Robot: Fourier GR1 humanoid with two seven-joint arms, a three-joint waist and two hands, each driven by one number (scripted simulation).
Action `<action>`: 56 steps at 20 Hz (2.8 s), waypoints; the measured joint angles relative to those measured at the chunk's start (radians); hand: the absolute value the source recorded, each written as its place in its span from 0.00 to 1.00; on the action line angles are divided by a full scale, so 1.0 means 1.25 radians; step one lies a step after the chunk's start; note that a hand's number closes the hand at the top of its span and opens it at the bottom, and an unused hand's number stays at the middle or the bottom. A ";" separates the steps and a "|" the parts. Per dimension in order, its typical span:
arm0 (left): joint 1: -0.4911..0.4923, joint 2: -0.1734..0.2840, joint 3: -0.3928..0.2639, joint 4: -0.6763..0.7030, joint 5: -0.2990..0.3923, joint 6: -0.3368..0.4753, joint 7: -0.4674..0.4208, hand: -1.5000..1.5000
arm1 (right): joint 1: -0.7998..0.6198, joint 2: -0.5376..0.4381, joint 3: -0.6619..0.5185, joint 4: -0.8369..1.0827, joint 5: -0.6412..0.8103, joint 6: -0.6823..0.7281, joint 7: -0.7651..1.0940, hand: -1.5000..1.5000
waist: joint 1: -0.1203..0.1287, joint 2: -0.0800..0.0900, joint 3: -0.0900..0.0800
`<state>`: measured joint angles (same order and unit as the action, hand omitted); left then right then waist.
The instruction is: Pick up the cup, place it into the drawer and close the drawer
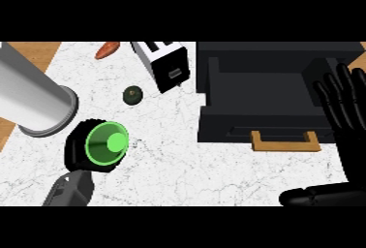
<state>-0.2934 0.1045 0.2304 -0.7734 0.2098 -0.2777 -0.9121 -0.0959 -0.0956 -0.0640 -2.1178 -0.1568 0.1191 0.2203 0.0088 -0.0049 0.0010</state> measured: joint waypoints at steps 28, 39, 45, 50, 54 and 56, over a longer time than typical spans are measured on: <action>-0.325 -0.081 -0.199 -0.456 0.005 0.333 0.573 1.00 | 0.023 0.002 -0.013 0.048 -0.002 0.029 -0.069 0.00 | -0.015 0.004 -0.001; -0.523 -0.083 -0.241 -0.284 0.002 0.420 0.615 1.00 | 0.027 -0.001 -0.023 0.049 -0.010 0.035 -0.070 0.00 | -0.017 0.005 -0.001; -0.618 -0.082 -0.269 -0.132 0.035 0.467 0.580 1.00 | 0.013 -0.006 -0.022 0.049 -0.013 0.037 -0.059 0.00 | -0.027 0.007 -0.001; -0.685 -0.083 -0.304 0.004 0.095 0.499 0.514 1.00 | -0.003 -0.017 -0.038 0.075 -0.021 0.048 -0.072 0.00 | -0.034 0.010 0.000; -0.722 -0.083 -0.345 0.084 0.157 0.518 0.486 1.00 | -0.007 -0.020 -0.041 0.079 -0.025 0.051 -0.072 0.00 | -0.041 0.010 0.000; -0.741 -0.084 -0.365 0.123 0.179 0.524 0.479 1.00 | 0.000 -0.004 -0.017 0.071 -0.003 0.041 -0.075 0.00 | -0.044 0.011 0.000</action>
<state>-1.2202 0.0000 -0.2254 -0.6191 0.4331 0.3767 -0.3136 -0.0954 -0.1007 -0.0853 -2.0294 -0.1601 0.1704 0.1266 -0.0461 0.0090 0.0008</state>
